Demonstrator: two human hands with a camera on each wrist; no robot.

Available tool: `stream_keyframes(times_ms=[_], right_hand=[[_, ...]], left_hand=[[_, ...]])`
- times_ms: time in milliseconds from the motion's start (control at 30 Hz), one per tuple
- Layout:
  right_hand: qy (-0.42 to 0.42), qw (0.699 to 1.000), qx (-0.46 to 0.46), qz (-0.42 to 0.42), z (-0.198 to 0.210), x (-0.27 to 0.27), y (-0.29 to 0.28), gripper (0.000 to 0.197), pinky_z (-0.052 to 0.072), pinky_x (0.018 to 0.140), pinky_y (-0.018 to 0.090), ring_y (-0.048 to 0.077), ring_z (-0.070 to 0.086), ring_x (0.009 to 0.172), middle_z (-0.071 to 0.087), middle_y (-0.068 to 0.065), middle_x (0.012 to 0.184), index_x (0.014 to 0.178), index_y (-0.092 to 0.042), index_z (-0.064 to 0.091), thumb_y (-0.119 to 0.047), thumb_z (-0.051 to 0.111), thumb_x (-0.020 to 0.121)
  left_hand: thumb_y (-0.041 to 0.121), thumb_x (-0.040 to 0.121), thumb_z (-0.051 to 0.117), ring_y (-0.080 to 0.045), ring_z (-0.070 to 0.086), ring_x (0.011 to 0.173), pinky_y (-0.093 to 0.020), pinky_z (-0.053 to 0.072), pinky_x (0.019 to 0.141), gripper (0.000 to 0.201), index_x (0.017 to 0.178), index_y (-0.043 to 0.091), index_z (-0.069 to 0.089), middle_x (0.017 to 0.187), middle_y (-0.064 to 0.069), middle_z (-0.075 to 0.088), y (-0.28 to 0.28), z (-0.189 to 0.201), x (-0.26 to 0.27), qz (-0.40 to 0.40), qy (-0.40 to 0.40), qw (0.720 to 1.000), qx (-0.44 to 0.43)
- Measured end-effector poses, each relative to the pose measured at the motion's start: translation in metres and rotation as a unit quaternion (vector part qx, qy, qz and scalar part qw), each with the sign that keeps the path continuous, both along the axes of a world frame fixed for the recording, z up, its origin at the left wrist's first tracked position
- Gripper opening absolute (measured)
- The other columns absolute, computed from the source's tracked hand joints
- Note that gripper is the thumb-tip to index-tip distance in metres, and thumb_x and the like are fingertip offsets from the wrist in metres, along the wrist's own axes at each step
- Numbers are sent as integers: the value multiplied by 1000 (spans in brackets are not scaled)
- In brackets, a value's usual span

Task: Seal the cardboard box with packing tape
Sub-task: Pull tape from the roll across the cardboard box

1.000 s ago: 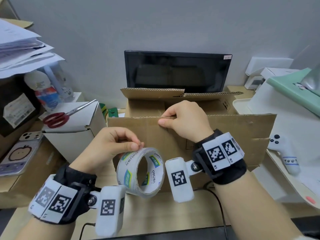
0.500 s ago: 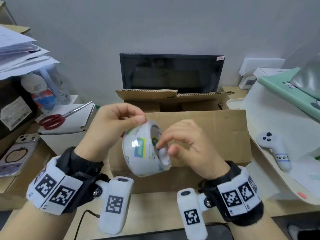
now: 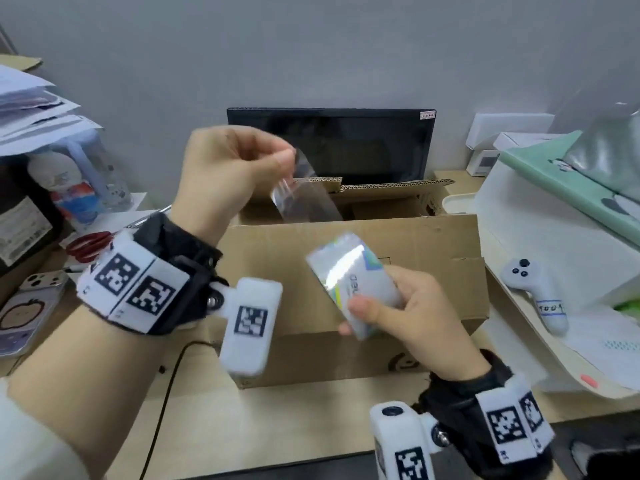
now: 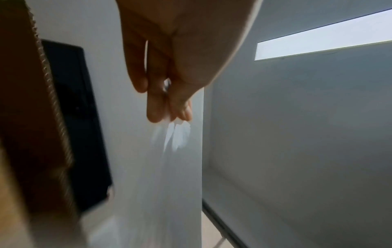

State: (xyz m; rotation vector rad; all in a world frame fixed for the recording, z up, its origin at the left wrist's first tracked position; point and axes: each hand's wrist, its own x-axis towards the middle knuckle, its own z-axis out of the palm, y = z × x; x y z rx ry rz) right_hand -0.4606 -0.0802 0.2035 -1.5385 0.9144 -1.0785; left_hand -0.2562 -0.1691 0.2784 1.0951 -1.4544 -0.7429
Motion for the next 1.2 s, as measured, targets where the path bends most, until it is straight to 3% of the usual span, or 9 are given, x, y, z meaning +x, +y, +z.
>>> stream_keyframes(times_ms=[67, 167, 300, 400, 567, 733, 867, 1067, 1200], right_hand=[[-17, 999, 46, 1, -4, -9, 4, 22, 53, 51, 26, 19, 67, 55, 70, 7, 64, 75, -18, 68, -37, 74, 67], [-8, 995, 101, 3, -9, -17, 6, 33, 51, 48, 25, 19, 65, 51, 68, 9, 61, 79, -1, 62, -32, 71, 71], [26, 993, 115, -5, -15, -12, 7, 20, 54, 54, 27, 22, 70, 65, 71, 11, 69, 80, -7, 64, -26, 69, 79], [40, 990, 137, 4, -19, -4, 8, 19, 55, 59, 31, 25, 72, 72, 73, 13, 75, 83, -9, 65, -28, 68, 80], [42, 988, 148, -12, -23, 2, 4, 19, 56, 62, 32, 31, 72, 75, 73, 16, 79, 83, -7, 66, -26, 68, 81], [47, 987, 156, -11, -23, 4, 3, 31, 57, 60, 29, 29, 72, 72, 73, 15, 79, 86, 1, 65, -29, 70, 78], [44, 986, 162, -7, -19, 8, 5, 35, 57, 60, 33, 29, 72, 70, 73, 13, 78, 87, 3, 64, -29, 66, 71], [53, 989, 136, -13, -21, 4, 21, 27, 56, 63, 36, 27, 72, 72, 74, 9, 77, 85, -3, 66, -28, 70, 77], [73, 993, 95, 5, -21, -7, 45, 37, 53, 70, 50, 39, 66, 78, 71, 16, 81, 83, -5, 67, -39, 69, 69]], left_hand=[[7, 80, 69, -7, 62, 54, -17, 51, 55, 11, 73, 15, 69, 59, 4, 68, -9, 4, 5, 24, 15, 1000, -3], [6, 82, 68, -7, 61, 54, -17, 51, 53, 12, 73, 14, 67, 65, -3, 66, -21, -7, 3, 24, -9, 999, 22], [12, 83, 67, -16, 67, 66, -27, 56, 68, 13, 73, 20, 66, 71, -3, 67, -39, -34, -1, 24, -83, 995, 56], [15, 83, 68, -15, 67, 65, -30, 57, 74, 9, 75, 18, 67, 75, -3, 69, -48, -42, 4, 13, -105, 991, 78], [15, 87, 62, -10, 64, 66, -24, 55, 72, 7, 80, 14, 64, 77, -1, 66, -56, -51, 4, -8, -156, 983, 95], [16, 89, 60, -3, 62, 60, -16, 53, 62, 13, 76, 18, 62, 76, 0, 65, -63, -52, 10, -48, -135, 979, 144], [18, 92, 55, -17, 69, 79, -20, 55, 66, 14, 78, 19, 59, 84, -5, 66, -61, -49, 13, -83, -148, 967, 192], [21, 93, 54, -21, 70, 84, -26, 55, 69, 15, 79, 20, 58, 84, -4, 66, -40, -32, 12, -97, -146, 965, 193], [18, 92, 53, -16, 72, 81, -18, 51, 56, 10, 83, 20, 58, 83, 2, 66, -2, -13, 15, -118, -92, 971, 187]])
